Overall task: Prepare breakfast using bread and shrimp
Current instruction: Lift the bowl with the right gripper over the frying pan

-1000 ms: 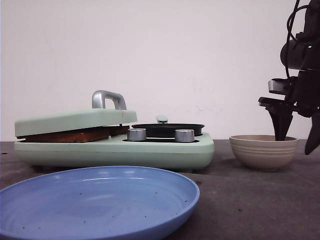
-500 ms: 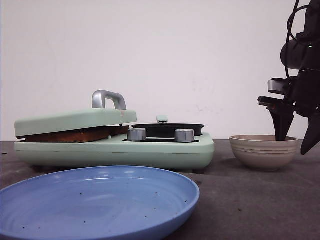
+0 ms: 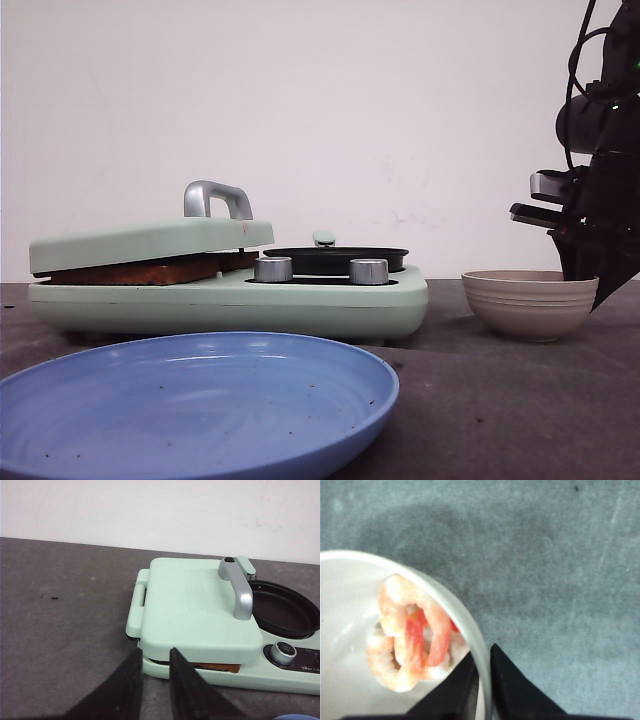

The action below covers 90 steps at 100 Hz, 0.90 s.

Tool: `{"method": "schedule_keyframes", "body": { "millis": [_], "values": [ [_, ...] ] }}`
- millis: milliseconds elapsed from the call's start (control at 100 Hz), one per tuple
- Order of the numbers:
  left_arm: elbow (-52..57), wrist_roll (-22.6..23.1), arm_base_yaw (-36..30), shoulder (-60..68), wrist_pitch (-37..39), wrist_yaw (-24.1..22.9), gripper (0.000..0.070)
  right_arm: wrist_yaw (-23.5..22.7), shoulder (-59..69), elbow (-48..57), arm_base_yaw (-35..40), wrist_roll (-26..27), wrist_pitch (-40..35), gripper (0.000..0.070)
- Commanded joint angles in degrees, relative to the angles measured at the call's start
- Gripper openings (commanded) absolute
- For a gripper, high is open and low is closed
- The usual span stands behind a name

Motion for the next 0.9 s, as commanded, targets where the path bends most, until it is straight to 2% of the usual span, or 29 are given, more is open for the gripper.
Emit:
{"method": "schedule_keyframes", "body": {
  "millis": [0, 280, 580, 750, 890],
  "values": [
    [0.0, -0.1, 0.0, 0.1, 0.4, 0.0, 0.0035, 1.0, 1.3, 0.9, 0.0, -0.5, 0.6, 0.0],
    [0.0, -0.1, 0.0, 0.1, 0.4, 0.1, 0.0035, 0.6, -0.4, 0.9, 0.0, -0.6, 2.2, 0.0],
    [0.0, -0.1, 0.0, 0.1, 0.4, 0.1, 0.0035, 0.3, -10.1, 0.9, 0.1, -0.1, 6.7, 0.0],
    [0.0, -0.1, 0.0, 0.1, 0.4, 0.1, 0.0035, -2.4, -15.1, 0.9, 1.2, 2.4, 9.9, 0.0],
    [0.0, -0.2, 0.0, 0.1, 0.4, 0.1, 0.0035, -2.6, -16.6, 0.9, 4.6, 3.9, 12.5, 0.0]
  ]
}}
